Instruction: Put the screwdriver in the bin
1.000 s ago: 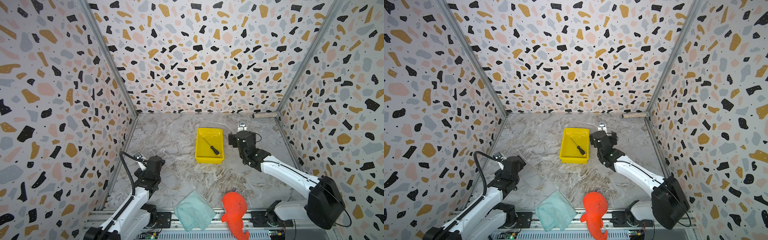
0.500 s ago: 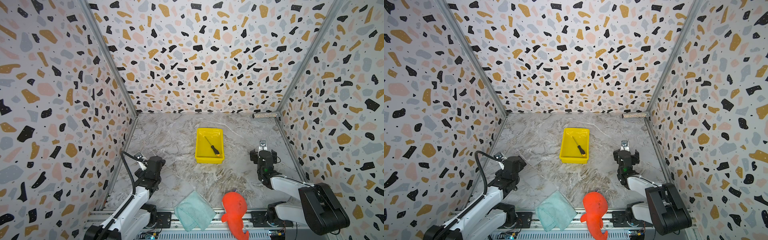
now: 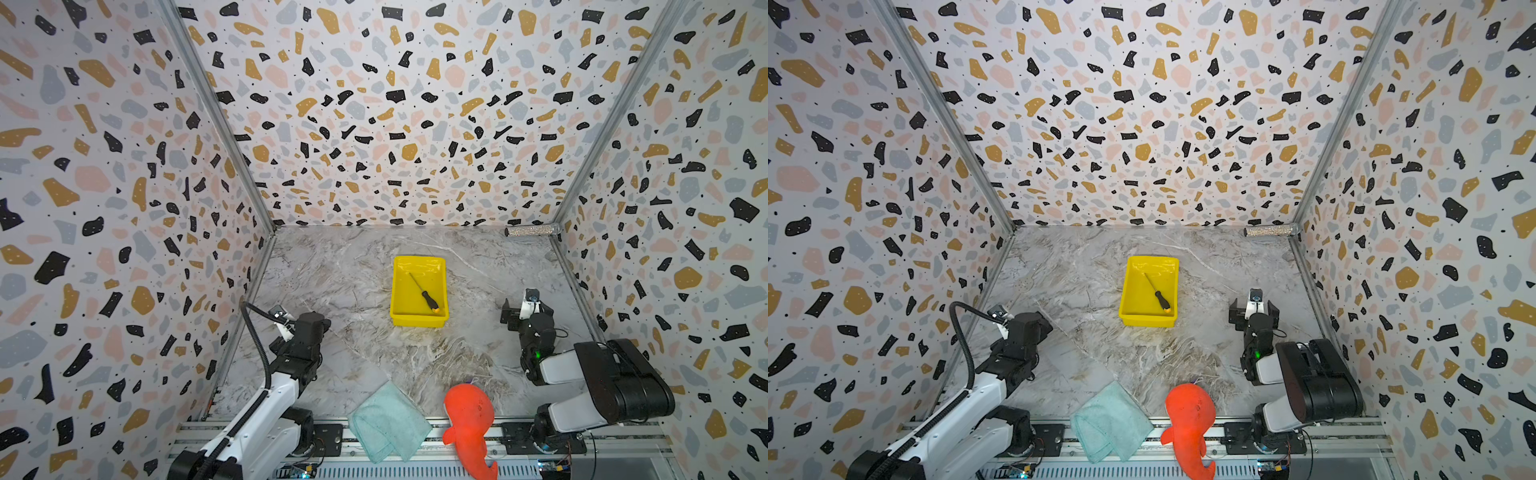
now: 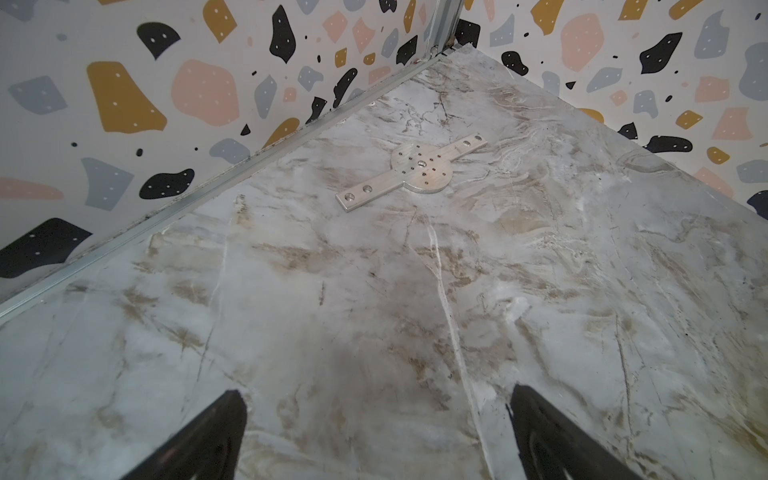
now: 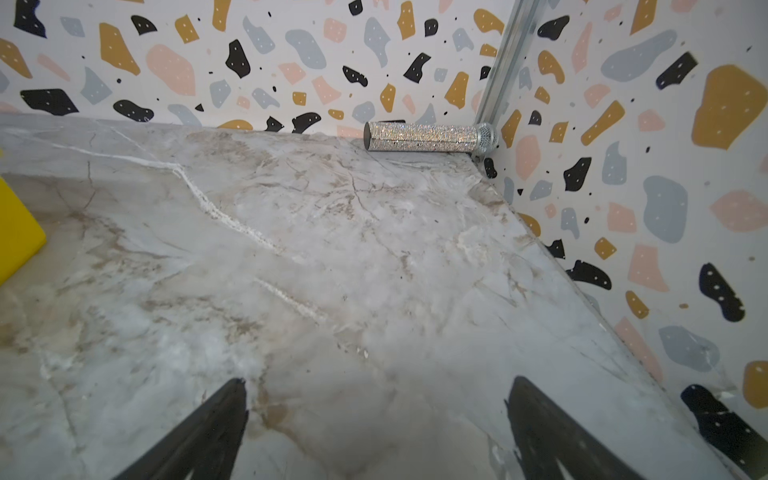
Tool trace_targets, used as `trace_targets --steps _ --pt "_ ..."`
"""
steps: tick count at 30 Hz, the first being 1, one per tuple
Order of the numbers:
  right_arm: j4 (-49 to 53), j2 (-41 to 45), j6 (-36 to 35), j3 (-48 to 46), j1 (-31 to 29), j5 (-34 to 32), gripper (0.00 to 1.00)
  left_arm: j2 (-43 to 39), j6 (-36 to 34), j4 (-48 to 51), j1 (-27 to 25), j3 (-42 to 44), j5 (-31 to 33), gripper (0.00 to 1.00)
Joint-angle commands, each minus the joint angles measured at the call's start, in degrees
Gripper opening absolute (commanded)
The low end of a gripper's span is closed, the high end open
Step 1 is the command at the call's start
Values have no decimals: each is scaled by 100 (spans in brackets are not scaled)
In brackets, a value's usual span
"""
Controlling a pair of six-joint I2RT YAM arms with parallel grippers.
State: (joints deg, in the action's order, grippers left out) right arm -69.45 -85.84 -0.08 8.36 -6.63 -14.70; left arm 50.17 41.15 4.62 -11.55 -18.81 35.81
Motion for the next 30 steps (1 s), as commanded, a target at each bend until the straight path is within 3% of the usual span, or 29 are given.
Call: trace_targets --steps 1,7,12,16,22,26,30 --pt "-710 48 111 153 38 356 99 23 -65 -179 39 -113 -2 100" --pt "-494 19 122 228 29 263 99 42 -76 -268 39 -103 -162 100" --pt "-473 16 121 237 27 273 99 12 -626 -1284 39 39 -606 100" --pt "-473 15 117 236 31 266 99 226 -968 -1622 41 -426 -120 100" --pt "-464 18 113 236 32 275 99 1063 -2500 -2756 39 -603 988 100" --pt "-458 16 107 241 32 283 99 1646 -3279 -4055 42 -147 900 100" --pt "-456 17 113 236 32 284 99 2051 -3179 -5045 39 362 750 100"
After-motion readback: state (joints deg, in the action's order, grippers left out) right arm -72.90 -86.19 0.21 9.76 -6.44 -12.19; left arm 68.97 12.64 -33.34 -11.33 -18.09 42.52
